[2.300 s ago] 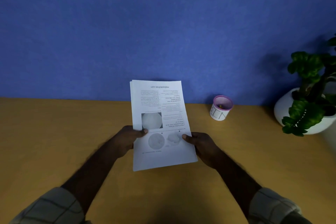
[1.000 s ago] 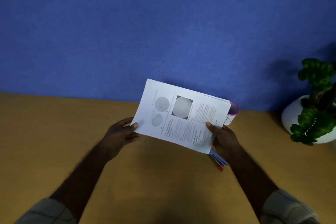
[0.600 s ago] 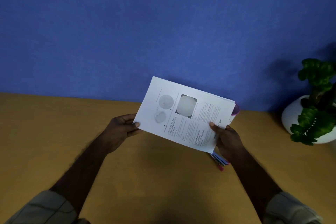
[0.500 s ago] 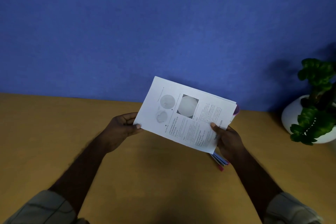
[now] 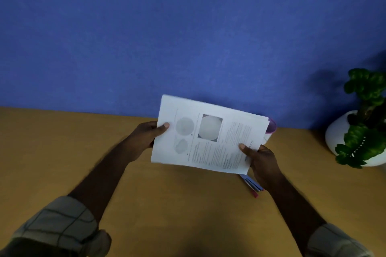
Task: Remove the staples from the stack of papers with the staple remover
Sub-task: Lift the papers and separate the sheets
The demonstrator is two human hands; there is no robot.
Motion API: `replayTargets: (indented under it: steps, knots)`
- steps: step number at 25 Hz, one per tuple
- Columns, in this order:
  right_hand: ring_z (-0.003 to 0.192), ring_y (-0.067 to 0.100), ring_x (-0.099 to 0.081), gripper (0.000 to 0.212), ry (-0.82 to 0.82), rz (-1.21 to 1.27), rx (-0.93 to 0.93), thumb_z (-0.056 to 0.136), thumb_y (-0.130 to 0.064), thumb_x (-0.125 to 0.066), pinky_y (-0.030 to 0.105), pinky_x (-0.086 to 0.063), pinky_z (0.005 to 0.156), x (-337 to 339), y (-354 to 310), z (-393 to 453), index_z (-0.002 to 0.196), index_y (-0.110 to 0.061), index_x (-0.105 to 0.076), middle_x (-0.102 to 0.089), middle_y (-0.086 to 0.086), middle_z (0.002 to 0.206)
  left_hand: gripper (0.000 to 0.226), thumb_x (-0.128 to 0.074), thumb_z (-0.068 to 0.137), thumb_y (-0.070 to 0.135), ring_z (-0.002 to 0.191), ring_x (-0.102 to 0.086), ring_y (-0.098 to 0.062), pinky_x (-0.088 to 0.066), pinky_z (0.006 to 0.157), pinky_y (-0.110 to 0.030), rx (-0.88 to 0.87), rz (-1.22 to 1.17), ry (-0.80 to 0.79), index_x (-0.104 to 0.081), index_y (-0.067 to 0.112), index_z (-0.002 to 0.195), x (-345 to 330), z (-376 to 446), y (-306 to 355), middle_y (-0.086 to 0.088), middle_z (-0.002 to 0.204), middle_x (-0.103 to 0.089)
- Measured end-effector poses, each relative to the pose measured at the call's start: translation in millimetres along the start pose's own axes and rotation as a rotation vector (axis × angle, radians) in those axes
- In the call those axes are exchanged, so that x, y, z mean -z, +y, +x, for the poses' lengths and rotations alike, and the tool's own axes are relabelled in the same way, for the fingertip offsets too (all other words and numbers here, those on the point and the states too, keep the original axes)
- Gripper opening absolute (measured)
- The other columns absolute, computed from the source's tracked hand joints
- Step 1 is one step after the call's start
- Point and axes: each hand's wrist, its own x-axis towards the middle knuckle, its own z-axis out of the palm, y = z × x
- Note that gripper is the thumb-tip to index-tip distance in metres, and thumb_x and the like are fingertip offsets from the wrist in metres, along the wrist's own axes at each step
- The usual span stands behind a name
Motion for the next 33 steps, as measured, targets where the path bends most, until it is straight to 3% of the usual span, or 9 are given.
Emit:
replayTargets:
  steps: [6,10,14,17,20,22,27,30,33]
  knots:
    - [0.087,0.017,-0.074,0.02,0.037,-0.264,0.112,0.085,-0.005,-0.07,0.025,-0.059,0.064,-6.2,2.8,-8.4,0.098,-0.02,-0.073,-0.076,-0.001,0.102,0.03,-0.07,0.091,0.028,0.106,-0.07,-0.025,-0.056,0.091,-0.046,-0.065,0.058,0.121,-0.071,0.014,0.118,-22.3,0.9,-24.8,-0.002,0.117,-0.074]
    - [0.089,0.016,-0.073,0.025,0.056,-0.27,0.15,0.082,-0.005,-0.073,0.03,-0.061,0.069,-9.2,11.0,-14.9,0.1,-0.021,-0.072,-0.076,-0.002,0.1,0.033,-0.078,0.084,0.019,0.104,-0.072,-0.017,-0.059,0.08,-0.031,-0.162,-0.065,0.155,-0.072,0.021,0.116,-30.9,-8.0,-48.7,0.001,0.115,-0.075]
    - [0.094,0.025,-0.072,0.033,0.027,-0.254,0.138,0.08,-0.008,-0.076,0.046,-0.06,0.074,-5.3,25.3,-25.8,0.111,-0.013,-0.066,-0.074,0.007,0.104,0.04,-0.088,0.071,0.021,0.088,-0.072,-0.006,-0.054,0.067,-0.016,-0.158,-0.108,0.276,-0.075,0.024,0.109,-40.1,-12.2,-63.7,0.006,0.106,-0.075]
    - [0.093,0.026,-0.072,0.039,0.019,-0.263,0.144,0.076,-0.024,-0.078,0.047,-0.061,0.073,-8.9,28.2,-27.8,0.112,-0.016,-0.066,-0.074,0.007,0.104,0.04,-0.089,0.069,0.031,0.085,-0.072,-0.008,-0.056,0.065,-0.02,-0.146,-0.2,0.362,-0.075,0.027,0.107,-52.6,-12.9,-70.2,0.008,0.102,-0.076]
    - [0.092,0.03,-0.072,0.033,0.034,-0.19,0.144,0.08,-0.035,-0.075,0.049,-0.061,0.072,-16.0,25.0,-27.1,0.108,-0.019,-0.07,-0.074,0.009,0.102,0.016,-0.08,0.082,0.03,0.086,-0.073,-0.012,-0.056,0.065,-0.023,-0.145,-0.268,0.444,-0.078,0.027,0.097,-61.7,-9.5,-71.3,0.006,0.098,-0.077]
    - [0.089,0.031,-0.071,0.03,0.048,-0.196,0.164,0.088,-0.043,-0.064,0.048,-0.061,0.072,-19.9,22.9,-27.6,0.105,-0.02,-0.071,-0.073,0.01,0.098,0.006,-0.074,0.088,0.028,0.081,-0.073,-0.012,-0.055,0.059,-0.022,-0.132,-0.308,0.454,-0.079,0.027,0.091,-64.5,-7.6,-66.8,0.005,0.093,-0.078]
    - [0.08,0.032,-0.071,0.052,0.088,-0.218,0.149,0.091,-0.059,-0.038,0.039,-0.057,0.064,-27.3,17.5,-26.7,0.099,-0.022,-0.074,-0.072,0.011,0.092,0.007,-0.073,0.089,0.022,0.08,-0.072,-0.011,-0.057,0.062,-0.025,-0.121,-0.308,0.45,-0.079,0.025,0.091,-64.8,-4.7,-59.8,0.004,0.095,-0.078]
    - [0.078,0.032,-0.071,0.054,0.134,-0.218,0.109,0.088,-0.063,-0.037,0.039,-0.056,0.063,-30.5,15.8,-23.8,0.094,-0.025,-0.074,-0.073,0.009,0.09,0.008,-0.071,0.091,0.021,0.071,-0.072,-0.01,-0.055,0.054,-0.023,-0.126,-0.343,0.466,-0.078,0.023,0.09,-65.7,-3.2,-58.1,0.003,0.088,-0.077]
    - [0.074,0.03,-0.07,0.046,0.177,-0.226,0.098,0.085,-0.062,-0.044,0.035,-0.055,0.061,-32.2,15.2,-22.7,0.088,-0.027,-0.075,-0.073,0.005,0.086,0.007,-0.072,0.09,0.023,0.076,-0.072,-0.014,-0.055,0.057,-0.026,-0.131,-0.307,0.482,-0.078,0.023,0.091,-64.1,-0.9,-59.3,0.001,0.091,-0.077]
